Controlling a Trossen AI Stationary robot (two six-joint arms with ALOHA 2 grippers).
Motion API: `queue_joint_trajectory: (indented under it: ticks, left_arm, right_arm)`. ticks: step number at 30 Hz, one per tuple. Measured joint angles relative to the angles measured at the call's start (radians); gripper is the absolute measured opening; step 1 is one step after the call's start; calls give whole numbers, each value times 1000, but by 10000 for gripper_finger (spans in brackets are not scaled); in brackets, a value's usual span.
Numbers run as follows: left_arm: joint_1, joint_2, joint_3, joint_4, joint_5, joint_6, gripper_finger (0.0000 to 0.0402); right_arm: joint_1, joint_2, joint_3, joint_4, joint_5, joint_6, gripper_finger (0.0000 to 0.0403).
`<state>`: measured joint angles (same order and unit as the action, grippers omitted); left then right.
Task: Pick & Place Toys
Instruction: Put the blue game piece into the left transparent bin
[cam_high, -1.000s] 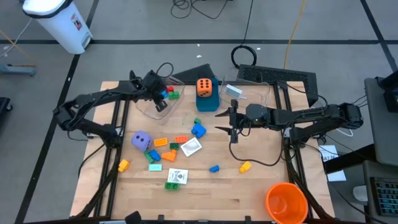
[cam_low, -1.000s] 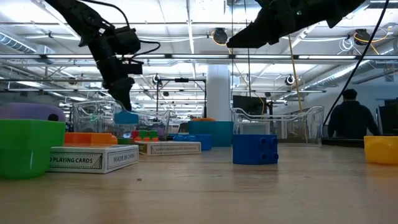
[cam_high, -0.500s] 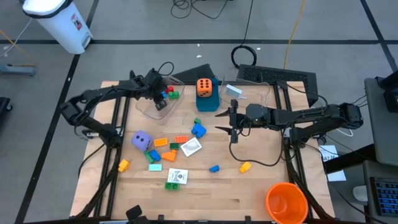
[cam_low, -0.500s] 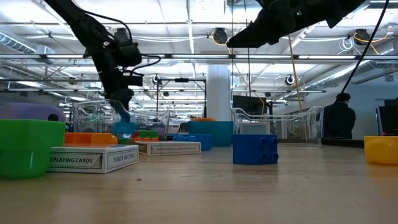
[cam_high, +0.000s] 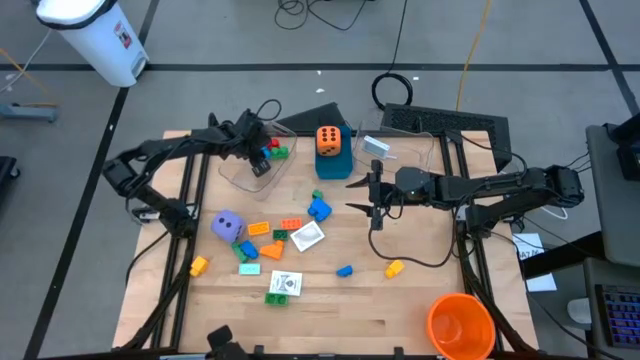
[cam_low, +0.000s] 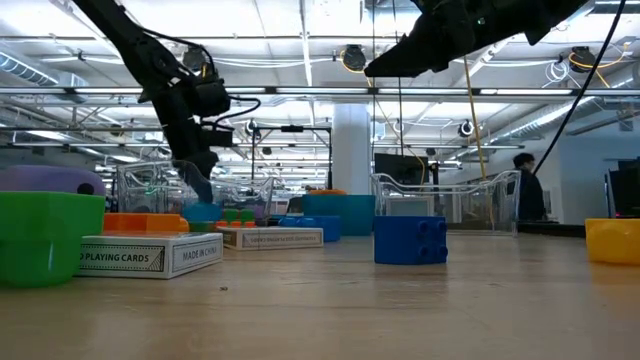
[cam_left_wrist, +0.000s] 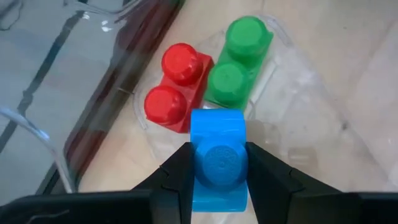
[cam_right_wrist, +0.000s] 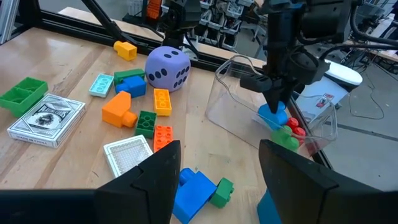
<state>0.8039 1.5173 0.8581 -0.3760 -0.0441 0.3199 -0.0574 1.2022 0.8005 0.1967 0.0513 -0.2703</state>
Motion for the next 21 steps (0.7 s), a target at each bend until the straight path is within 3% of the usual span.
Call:
queue_joint_trajectory:
  ticks: [8, 16, 21]
  left_arm:
    - [21, 46, 0, 20, 1, 8, 152]
    - [29, 49, 0, 39, -1, -9, 147]
    - [29, 49, 0, 38, -9, -8, 169]
  right_arm:
    - [0, 0, 0, -7, 0, 1, 208]
    - [0, 0, 0, -8, 0, 1, 208]
    - [0, 0, 0, -8, 0, 1, 206]
